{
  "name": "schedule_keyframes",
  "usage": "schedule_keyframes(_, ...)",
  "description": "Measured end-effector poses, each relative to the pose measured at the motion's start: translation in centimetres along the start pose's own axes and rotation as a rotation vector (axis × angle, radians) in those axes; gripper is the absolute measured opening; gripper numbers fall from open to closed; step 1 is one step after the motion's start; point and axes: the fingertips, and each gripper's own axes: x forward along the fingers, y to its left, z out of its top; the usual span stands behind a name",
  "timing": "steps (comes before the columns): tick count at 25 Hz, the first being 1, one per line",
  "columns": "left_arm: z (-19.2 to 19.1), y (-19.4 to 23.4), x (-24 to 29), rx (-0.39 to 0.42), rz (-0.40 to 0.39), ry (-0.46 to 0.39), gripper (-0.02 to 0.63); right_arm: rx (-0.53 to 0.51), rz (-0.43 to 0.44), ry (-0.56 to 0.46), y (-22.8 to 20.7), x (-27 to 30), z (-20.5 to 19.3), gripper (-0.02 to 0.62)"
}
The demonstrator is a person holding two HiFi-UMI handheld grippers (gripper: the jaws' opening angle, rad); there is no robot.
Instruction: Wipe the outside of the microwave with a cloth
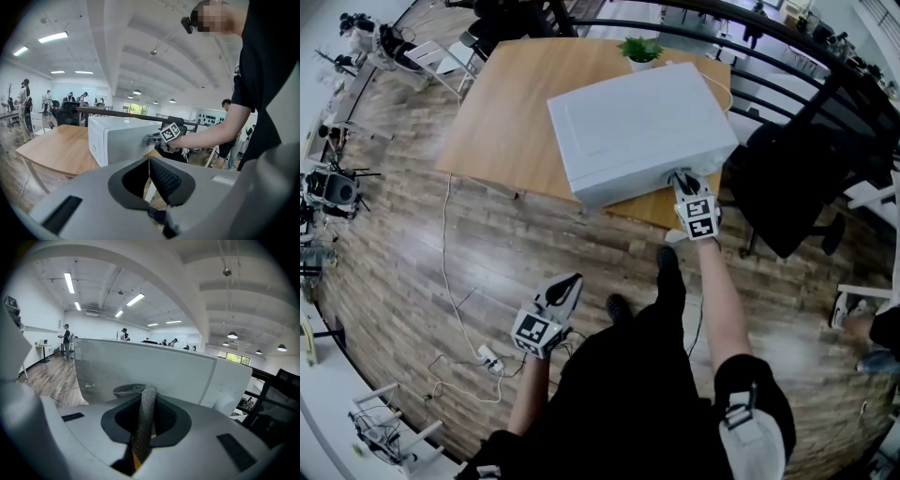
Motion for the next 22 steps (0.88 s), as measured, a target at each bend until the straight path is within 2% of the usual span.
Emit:
schedule_keyframes(8,-0.7,0.0,-0.9,-0.016,0.018,-0.005,0.006,-0.012,0.065,-0.005,3.9,1.0,0.5,0.034)
schedule_keyframes(14,-1.0,0.3,-1.9,0.014,0.04,-0.049,0.006,-0.021,0.11,-0.009,6.8,1.5,0.9,0.034)
schedule_keyframes(22,-1.8,0.3,-3.1,-0.019,0.068,-0.031,0.006,-0.024,0.159,-0.017,9.9,2.1,1.5,0.034)
